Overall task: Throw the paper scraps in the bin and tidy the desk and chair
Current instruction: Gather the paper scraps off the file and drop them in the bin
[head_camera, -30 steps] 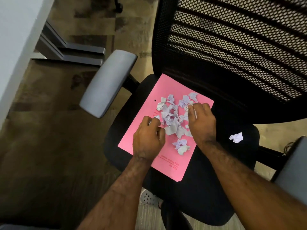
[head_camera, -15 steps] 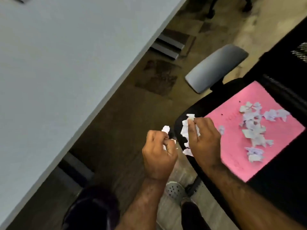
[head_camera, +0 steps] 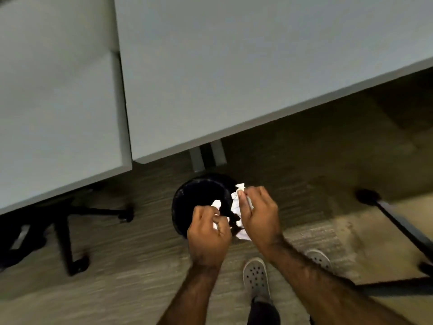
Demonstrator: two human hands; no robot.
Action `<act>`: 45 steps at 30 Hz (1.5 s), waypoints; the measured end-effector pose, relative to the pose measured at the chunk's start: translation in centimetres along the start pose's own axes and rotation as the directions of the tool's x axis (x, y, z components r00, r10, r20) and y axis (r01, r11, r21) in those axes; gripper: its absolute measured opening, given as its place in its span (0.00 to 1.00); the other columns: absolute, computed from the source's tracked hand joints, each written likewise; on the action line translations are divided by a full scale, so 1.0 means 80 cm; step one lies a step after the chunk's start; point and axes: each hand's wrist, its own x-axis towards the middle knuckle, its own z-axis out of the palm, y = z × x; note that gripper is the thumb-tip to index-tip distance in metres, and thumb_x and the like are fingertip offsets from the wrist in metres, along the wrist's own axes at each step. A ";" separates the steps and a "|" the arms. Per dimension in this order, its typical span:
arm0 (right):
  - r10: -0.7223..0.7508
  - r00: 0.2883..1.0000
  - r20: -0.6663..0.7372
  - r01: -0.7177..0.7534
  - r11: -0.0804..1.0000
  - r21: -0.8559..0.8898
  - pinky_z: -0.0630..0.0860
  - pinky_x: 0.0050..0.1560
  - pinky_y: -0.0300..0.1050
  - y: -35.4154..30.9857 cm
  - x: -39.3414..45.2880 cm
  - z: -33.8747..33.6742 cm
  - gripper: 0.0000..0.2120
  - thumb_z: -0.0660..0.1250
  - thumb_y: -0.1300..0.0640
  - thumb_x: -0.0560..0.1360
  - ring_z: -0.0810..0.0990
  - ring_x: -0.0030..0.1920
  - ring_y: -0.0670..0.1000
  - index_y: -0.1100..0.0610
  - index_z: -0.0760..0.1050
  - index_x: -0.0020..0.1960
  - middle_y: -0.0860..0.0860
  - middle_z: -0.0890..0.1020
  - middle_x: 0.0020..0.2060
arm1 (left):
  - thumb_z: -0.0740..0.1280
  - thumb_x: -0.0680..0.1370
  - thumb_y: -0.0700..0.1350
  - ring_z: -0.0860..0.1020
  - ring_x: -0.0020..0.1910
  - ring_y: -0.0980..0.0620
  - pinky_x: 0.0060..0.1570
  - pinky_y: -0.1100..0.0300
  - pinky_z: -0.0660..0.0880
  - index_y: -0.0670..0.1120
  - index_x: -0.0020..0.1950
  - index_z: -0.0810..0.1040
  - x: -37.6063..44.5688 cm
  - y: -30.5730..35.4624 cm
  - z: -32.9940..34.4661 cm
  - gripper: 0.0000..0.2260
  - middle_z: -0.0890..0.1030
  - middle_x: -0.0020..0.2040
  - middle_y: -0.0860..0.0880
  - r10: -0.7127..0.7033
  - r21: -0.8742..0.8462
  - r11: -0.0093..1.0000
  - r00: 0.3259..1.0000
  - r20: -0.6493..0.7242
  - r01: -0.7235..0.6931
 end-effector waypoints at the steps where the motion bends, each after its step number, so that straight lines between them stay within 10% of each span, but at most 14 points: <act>1: -0.001 1.000 0.025 0.002 1.000 -0.012 0.74 0.38 0.49 -0.002 0.001 0.028 0.07 0.65 0.61 0.78 0.77 0.35 0.58 0.63 0.78 0.43 0.59 0.77 0.38 | 0.58 0.71 0.39 0.75 0.33 0.44 0.37 0.59 0.70 0.36 0.36 0.77 0.001 -0.024 -0.002 0.10 0.77 0.35 0.41 -0.032 0.019 0.999 0.999 -0.025 0.032; 9: -0.100 0.941 0.323 0.170 0.966 -0.196 0.71 0.61 0.55 0.025 0.016 0.192 0.15 0.60 0.55 0.80 0.77 0.58 0.63 0.63 0.77 0.60 0.64 0.79 0.57 | 0.61 0.74 0.44 0.80 0.39 0.35 0.36 0.51 0.77 0.34 0.49 0.81 0.023 -0.172 0.032 0.16 0.82 0.45 0.34 -0.278 0.141 0.943 0.947 -0.161 0.301; 12: 0.015 0.849 0.528 0.130 0.963 -0.237 0.62 0.69 0.55 0.061 0.020 0.231 0.20 0.54 0.49 0.82 0.68 0.69 0.60 0.55 0.69 0.70 0.59 0.71 0.68 | 0.53 0.78 0.52 0.76 0.59 0.33 0.58 0.43 0.75 0.35 0.64 0.75 0.007 -0.223 0.061 0.25 0.76 0.62 0.31 -0.315 0.212 0.932 0.946 0.081 0.292; 15: 0.071 0.749 0.659 0.242 0.896 -0.372 0.54 0.73 0.56 0.094 0.012 0.248 0.24 0.50 0.45 0.82 0.60 0.74 0.60 0.48 0.59 0.76 0.57 0.62 0.75 | 0.40 0.77 0.60 0.51 0.78 0.41 0.76 0.45 0.48 0.44 0.78 0.54 -0.019 -0.265 0.076 0.33 0.53 0.79 0.41 -0.407 0.326 0.904 0.791 0.456 0.278; 25: 0.080 0.673 0.736 0.323 0.863 -0.389 0.49 0.75 0.59 0.077 0.000 0.216 0.27 0.48 0.40 0.80 0.48 0.77 0.58 0.45 0.53 0.77 0.54 0.51 0.79 | 0.40 0.79 0.57 0.49 0.78 0.43 0.74 0.41 0.51 0.50 0.79 0.53 -0.038 -0.242 0.058 0.29 0.52 0.80 0.46 -0.434 0.473 0.851 0.813 0.389 0.228; 32: 0.018 0.780 0.626 0.244 0.912 -0.331 0.59 0.72 0.56 0.046 0.008 0.151 0.27 0.50 0.40 0.80 0.57 0.75 0.59 0.50 0.60 0.76 0.58 0.61 0.76 | 0.43 0.79 0.54 0.62 0.74 0.41 0.72 0.43 0.61 0.42 0.75 0.63 -0.021 -0.161 0.041 0.29 0.64 0.76 0.40 -0.319 0.262 0.939 0.851 0.418 0.224; 35: 0.037 0.854 0.520 0.168 0.925 -0.341 0.70 0.63 0.57 0.043 0.010 0.092 0.28 0.47 0.38 0.79 0.67 0.69 0.60 0.52 0.64 0.73 0.57 0.69 0.70 | 0.49 0.80 0.50 0.77 0.55 0.39 0.55 0.45 0.73 0.38 0.57 0.78 -0.021 -0.100 0.043 0.23 0.80 0.55 0.38 -0.229 0.115 0.973 0.876 0.424 0.198; 45: 0.180 0.983 -0.022 -0.176 0.921 -0.347 0.70 0.49 0.52 0.044 -0.016 -0.149 0.28 0.45 0.38 0.79 0.77 0.50 0.56 0.53 0.78 0.48 0.51 0.83 0.45 | 0.53 0.80 0.52 0.70 0.29 0.50 0.30 0.51 0.68 0.45 0.32 0.69 -0.013 0.117 0.055 0.19 0.70 0.30 0.51 0.148 -0.136 0.986 0.883 0.446 -0.096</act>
